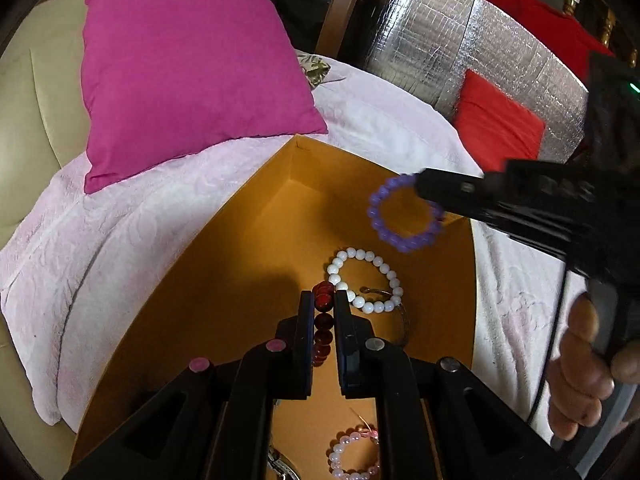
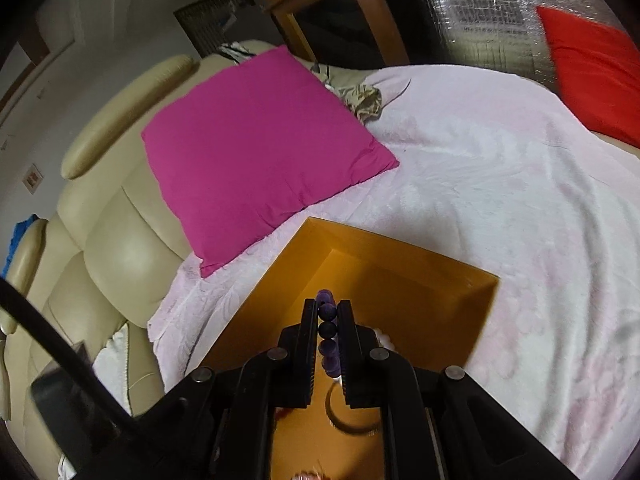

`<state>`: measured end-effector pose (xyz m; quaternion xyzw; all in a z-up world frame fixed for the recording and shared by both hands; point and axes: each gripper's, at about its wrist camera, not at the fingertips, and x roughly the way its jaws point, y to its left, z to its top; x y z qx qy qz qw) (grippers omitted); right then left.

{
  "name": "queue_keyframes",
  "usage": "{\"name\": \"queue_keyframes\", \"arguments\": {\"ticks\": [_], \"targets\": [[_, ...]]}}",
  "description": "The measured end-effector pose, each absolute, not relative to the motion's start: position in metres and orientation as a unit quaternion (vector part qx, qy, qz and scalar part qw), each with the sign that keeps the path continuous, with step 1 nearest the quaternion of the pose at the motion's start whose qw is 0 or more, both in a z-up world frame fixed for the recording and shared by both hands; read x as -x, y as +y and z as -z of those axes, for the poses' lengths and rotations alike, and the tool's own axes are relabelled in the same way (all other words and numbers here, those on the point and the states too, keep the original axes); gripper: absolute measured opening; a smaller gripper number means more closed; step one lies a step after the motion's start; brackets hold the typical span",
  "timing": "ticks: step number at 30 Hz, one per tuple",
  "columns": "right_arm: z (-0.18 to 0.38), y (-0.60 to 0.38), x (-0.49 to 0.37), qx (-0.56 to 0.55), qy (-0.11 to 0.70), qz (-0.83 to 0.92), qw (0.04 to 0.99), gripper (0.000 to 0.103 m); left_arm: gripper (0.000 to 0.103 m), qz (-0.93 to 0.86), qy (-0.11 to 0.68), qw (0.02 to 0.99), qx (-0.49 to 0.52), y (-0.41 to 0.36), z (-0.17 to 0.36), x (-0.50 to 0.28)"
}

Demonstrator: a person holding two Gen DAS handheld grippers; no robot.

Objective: Organize jewelry
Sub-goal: 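Carry both bracelets into the orange box and open both tools to release them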

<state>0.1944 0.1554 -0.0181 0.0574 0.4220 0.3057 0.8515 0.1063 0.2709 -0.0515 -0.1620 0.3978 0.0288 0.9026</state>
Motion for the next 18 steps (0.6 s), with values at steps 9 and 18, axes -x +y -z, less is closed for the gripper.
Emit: {"name": "queue_keyframes", "arguments": {"ticks": [9, 18], "targets": [[0.044, 0.176, -0.225, -0.076, 0.472, -0.305, 0.824, 0.011, 0.010, -0.045, 0.408, 0.899, 0.154, 0.279, 0.058, -0.112], [0.059, 0.196, -0.241, -0.093, 0.502, -0.309, 0.803, 0.011, 0.010, -0.063, 0.422, 0.893, 0.142, 0.285, 0.066, -0.116]]}}
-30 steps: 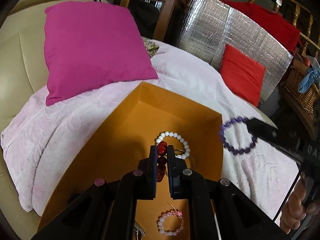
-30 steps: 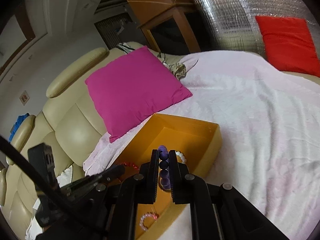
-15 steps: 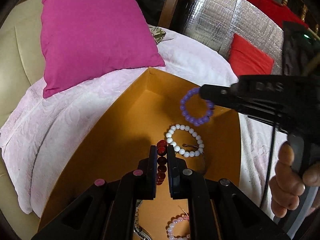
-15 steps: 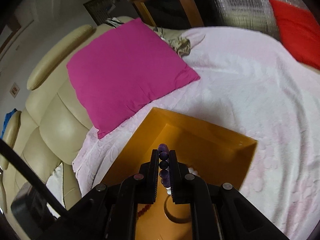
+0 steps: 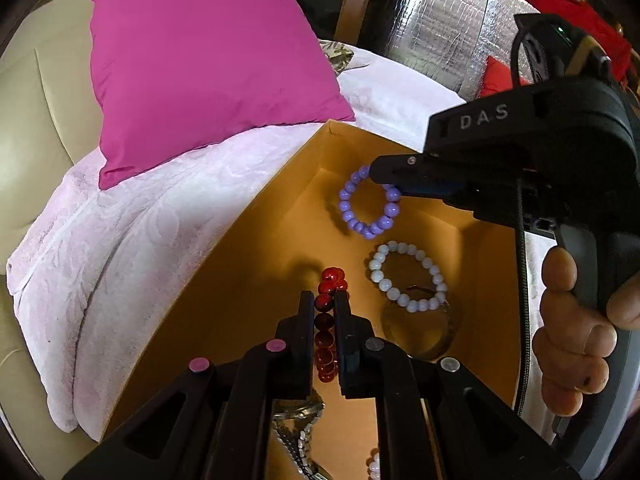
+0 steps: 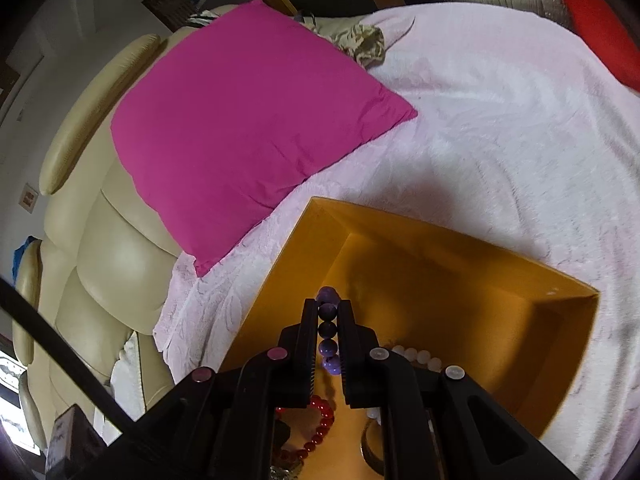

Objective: Organize jewelry
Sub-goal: 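Carry both bracelets into the orange box and open both tools to release them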

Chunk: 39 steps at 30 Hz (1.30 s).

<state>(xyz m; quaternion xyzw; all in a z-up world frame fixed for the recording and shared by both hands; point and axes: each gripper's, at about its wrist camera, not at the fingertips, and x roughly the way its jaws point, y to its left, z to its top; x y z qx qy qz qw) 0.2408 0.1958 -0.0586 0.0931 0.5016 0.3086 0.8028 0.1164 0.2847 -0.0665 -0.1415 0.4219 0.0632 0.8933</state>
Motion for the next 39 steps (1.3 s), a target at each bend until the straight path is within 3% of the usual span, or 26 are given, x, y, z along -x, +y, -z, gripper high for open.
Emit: {"name": "queue_keyframes", "arguments": {"ticks": [21, 22, 27, 36, 39], "targets": [[0.086, 0.197, -0.262, -0.111, 0.526, -0.281, 0.795, 0.014, 0.011, -0.120, 0.451, 0.880, 0.089, 0.288, 0.085, -0.129], [0.085, 0.196, -0.262, -0.113, 0.525, -0.280, 0.795, 0.014, 0.013, -0.126, 0.453, 0.878, 0.084, 0.288, 0.085, -0.129], [0.079, 0.187, -0.263, -0.120, 0.521, -0.275, 0.799, 0.014, 0.047, -0.140, 0.451, 0.878, 0.078, 0.287, 0.084, -0.128], [0.065, 0.152, -0.243, -0.141, 0.511, -0.276, 0.802, 0.014, 0.061, -0.161, 0.434, 0.883, 0.075, 0.288, 0.071, -0.117], [0.056, 0.143, -0.228, -0.137, 0.508, -0.280, 0.803, 0.020, 0.064, -0.175, 0.423, 0.887, 0.060, 0.281, 0.063, -0.110]]}}
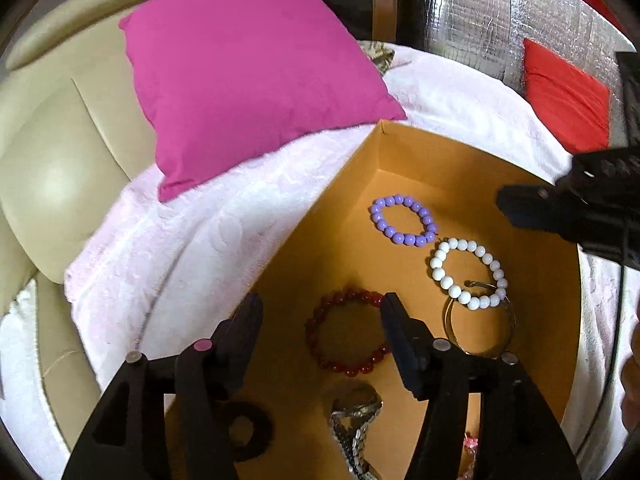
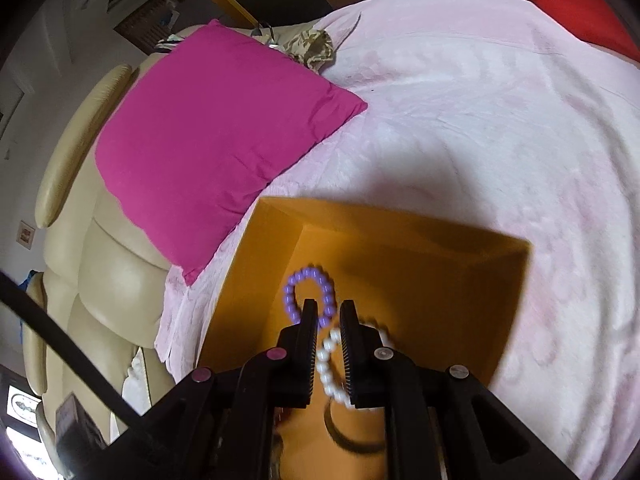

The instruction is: Organize jewelry

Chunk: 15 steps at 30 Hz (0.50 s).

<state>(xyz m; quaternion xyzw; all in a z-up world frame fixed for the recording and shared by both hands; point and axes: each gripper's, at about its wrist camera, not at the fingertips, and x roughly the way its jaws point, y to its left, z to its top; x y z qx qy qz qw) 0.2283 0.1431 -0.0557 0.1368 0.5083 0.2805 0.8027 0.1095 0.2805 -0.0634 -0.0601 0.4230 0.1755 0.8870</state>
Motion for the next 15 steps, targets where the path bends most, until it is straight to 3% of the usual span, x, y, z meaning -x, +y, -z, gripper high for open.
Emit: {"name": "queue_keyframes", "arguments": {"ticks": [4, 15], "targets": [[0.042, 0.126, -0.197, -0.118, 0.486, -0.285, 0.817, 0.051, 0.072, -0.196, 0.396, 0.897, 0.033, 0.267, 0.050, -0.095], [0.002, 0.082, -0.107, -0.036, 0.422, -0.284, 0.860, 0.051, 0.083, -0.228, 0.327, 0.917, 0.004, 0.236, 0.006, -0.041]]}}
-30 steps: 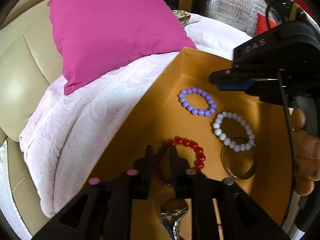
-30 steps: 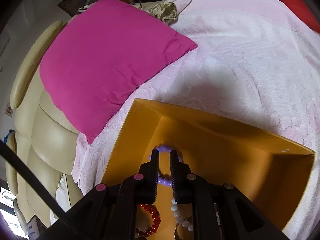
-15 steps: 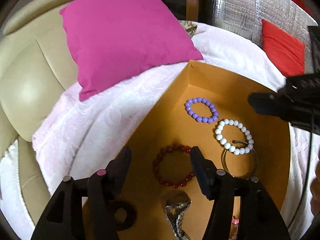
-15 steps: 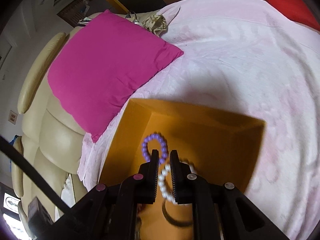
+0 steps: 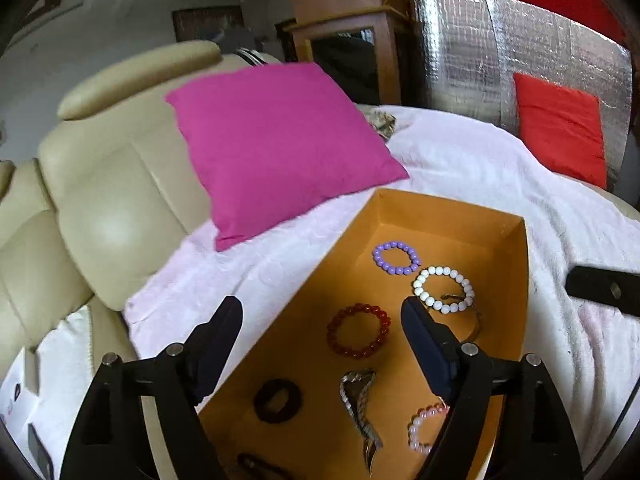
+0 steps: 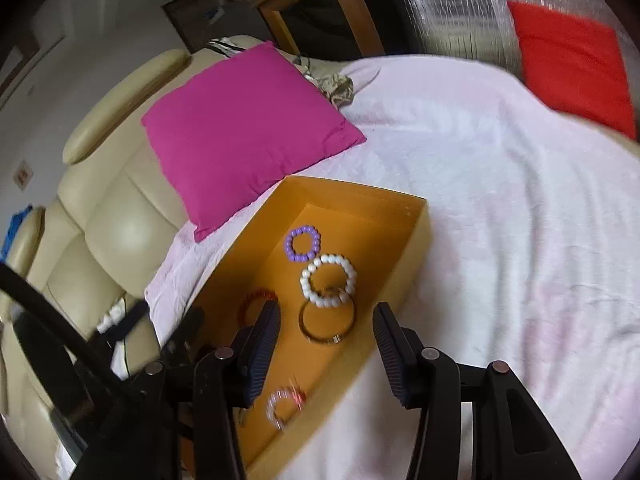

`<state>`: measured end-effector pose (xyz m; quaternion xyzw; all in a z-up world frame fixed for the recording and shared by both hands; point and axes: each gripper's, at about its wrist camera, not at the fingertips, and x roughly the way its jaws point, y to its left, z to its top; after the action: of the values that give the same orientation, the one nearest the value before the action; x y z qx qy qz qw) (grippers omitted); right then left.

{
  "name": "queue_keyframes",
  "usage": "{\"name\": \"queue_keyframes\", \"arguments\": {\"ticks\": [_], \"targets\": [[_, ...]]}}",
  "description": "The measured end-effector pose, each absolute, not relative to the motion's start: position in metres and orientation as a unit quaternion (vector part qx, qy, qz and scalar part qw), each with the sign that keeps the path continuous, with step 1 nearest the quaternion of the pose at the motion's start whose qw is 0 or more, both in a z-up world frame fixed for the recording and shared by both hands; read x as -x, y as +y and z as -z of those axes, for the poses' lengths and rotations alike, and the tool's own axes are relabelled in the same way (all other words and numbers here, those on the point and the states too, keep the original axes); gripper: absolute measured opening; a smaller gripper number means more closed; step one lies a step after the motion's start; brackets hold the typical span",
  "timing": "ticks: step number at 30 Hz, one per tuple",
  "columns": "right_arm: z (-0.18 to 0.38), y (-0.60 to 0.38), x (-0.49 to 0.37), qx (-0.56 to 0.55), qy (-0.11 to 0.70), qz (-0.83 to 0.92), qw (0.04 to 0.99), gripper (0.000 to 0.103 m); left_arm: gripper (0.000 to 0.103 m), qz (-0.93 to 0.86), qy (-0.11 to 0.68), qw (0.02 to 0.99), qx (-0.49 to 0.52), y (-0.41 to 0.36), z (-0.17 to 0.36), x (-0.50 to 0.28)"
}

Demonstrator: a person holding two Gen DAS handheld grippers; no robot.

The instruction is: Organize jewelry

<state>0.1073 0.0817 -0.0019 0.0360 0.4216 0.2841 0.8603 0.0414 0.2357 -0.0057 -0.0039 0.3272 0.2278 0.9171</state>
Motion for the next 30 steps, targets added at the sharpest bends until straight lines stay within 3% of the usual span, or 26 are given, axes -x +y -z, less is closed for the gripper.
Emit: {"name": "queue_keyframes", "arguments": {"ticks": [17, 30], "targets": [[-0.038, 0.013, 0.040, 0.012, 0.347, -0.296, 0.890, 0.051, 0.085, -0.278, 0.312, 0.906, -0.074, 0.176, -0.050, 0.072], [-0.081, -0.021, 0.150, 0.033, 0.250, -0.309, 0.917, 0.063, 0.094, -0.334, 0.245, 0.903, -0.113, 0.146, -0.118, 0.163]]}}
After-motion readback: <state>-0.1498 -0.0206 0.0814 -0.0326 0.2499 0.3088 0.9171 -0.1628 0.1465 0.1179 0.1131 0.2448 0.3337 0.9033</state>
